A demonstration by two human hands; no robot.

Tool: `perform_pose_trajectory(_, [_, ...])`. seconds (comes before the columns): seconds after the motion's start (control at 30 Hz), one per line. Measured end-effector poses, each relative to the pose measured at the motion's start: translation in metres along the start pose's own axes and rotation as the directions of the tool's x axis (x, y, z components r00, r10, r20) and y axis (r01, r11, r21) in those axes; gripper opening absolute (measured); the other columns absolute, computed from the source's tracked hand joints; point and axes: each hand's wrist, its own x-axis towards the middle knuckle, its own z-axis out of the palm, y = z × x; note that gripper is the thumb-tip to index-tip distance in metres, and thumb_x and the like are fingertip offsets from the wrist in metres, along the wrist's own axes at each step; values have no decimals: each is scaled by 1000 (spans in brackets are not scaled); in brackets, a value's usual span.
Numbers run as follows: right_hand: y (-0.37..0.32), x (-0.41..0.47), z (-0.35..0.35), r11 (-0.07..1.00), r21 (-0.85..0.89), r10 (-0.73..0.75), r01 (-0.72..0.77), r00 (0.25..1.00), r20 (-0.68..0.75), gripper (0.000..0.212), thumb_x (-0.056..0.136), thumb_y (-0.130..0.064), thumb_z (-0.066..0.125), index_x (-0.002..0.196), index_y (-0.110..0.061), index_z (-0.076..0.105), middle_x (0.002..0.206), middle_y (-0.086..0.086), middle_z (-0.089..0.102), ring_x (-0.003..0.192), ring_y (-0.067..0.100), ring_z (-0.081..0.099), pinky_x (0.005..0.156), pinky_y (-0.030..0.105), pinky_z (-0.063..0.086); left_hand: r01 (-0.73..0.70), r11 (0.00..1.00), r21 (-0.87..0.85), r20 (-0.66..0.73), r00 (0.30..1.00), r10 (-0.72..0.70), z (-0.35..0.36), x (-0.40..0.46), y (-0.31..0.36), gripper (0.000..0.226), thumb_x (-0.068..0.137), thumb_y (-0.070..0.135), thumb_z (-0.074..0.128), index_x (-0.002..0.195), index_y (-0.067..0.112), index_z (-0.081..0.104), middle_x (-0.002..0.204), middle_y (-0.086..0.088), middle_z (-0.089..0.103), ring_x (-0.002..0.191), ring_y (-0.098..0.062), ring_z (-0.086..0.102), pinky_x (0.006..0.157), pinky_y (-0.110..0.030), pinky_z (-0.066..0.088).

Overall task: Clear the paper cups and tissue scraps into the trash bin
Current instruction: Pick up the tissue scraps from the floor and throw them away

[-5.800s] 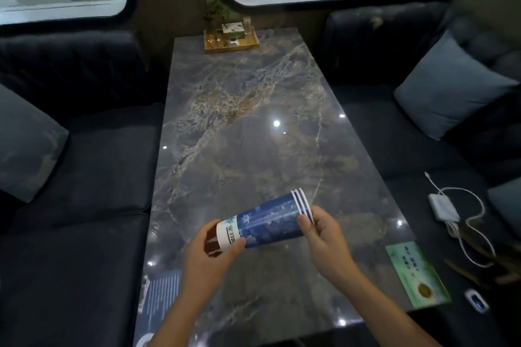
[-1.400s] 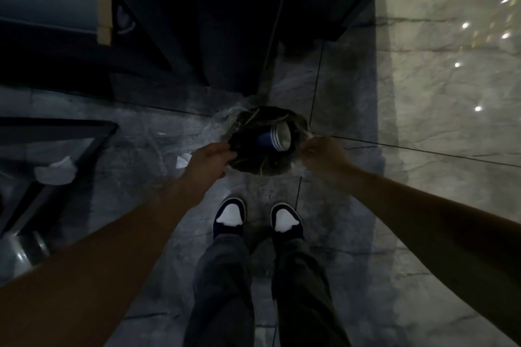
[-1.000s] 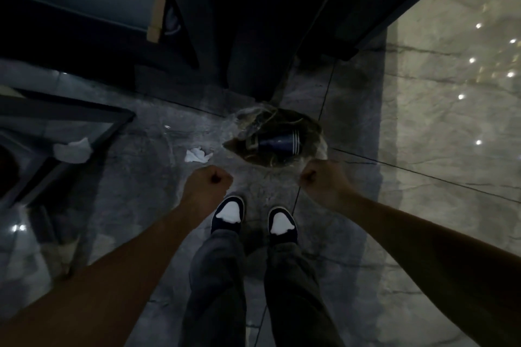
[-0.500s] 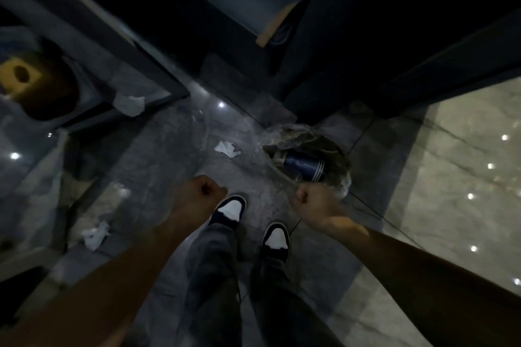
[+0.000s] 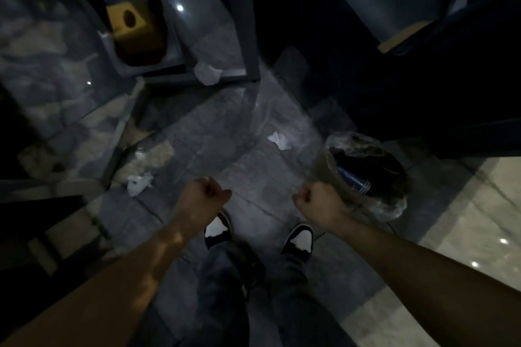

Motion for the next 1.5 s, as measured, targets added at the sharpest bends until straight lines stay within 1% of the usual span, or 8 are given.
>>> perform_pose_trajectory(0.33, [-66,48,36,981,-171,-103,87,990,-92,25,82,-35,62,66,-17,55,78,8,68,77,23,64,72,36,55,-110,994,-13,-81,991,109,-56,43,-43,36,76,15,76,56,19,46,54,4,52,58,-12,51,69,-30,44])
perform_pose_trajectory(0.6, [-65,164,58,914,-334,-294,232,944,-149,21,86,-35,55,75,-17,55,98,11,69,95,30,64,73,35,51,-262,965,-16,-150,955,257,-44,148,-42,30,81,19,75,60,21,53,56,6,55,54,-10,51,55,-20,39])
perform_pose_trajectory(0.7, [-59,219,59,853,-446,-353,271,929,-112,18,86,-35,52,78,-19,54,93,12,68,89,32,63,69,33,48,-302,950,77,-181,933,311,-29,194,-36,27,81,24,74,62,21,55,58,8,55,55,-6,53,50,-13,36])
perform_pose_trajectory(0.83, [-49,284,51,703,-597,-477,387,879,8,21,89,-28,53,73,-15,50,93,18,68,87,34,64,64,26,35,-378,912,162,-207,890,406,-11,253,-36,22,80,28,74,66,15,62,62,3,61,68,-20,63,63,-25,43])
perform_pose_trajectory(0.9, [-46,313,46,615,-671,-506,414,860,67,23,87,-30,53,68,-19,44,91,19,67,85,35,64,67,30,44,-417,883,215,-243,853,462,-5,279,-37,23,80,31,74,66,18,59,61,7,58,63,-13,58,60,-23,40])
perform_pose_trajectory(1.13, [-38,372,28,447,-782,-519,435,838,169,11,85,-25,54,76,-21,59,77,-4,56,73,20,55,64,25,36,-503,810,301,-294,759,581,-1,352,-27,24,80,26,75,66,22,56,67,1,60,70,-18,57,63,-27,37])
perform_pose_trajectory(1.37, [-4,363,32,396,-825,-464,403,863,200,10,81,-20,52,75,-20,60,91,7,68,84,29,62,70,32,48,-457,846,275,-376,759,532,-13,352,-22,24,80,26,75,66,16,58,70,-5,61,74,-24,58,67,-27,37])
perform_pose_trajectory(1.5, [6,366,36,377,-830,-380,410,886,266,11,85,-23,54,74,-21,56,84,5,62,79,26,59,70,32,48,-435,808,398,-252,794,552,0,351,-39,21,78,32,77,71,19,62,76,-5,65,75,-23,60,69,-28,40])
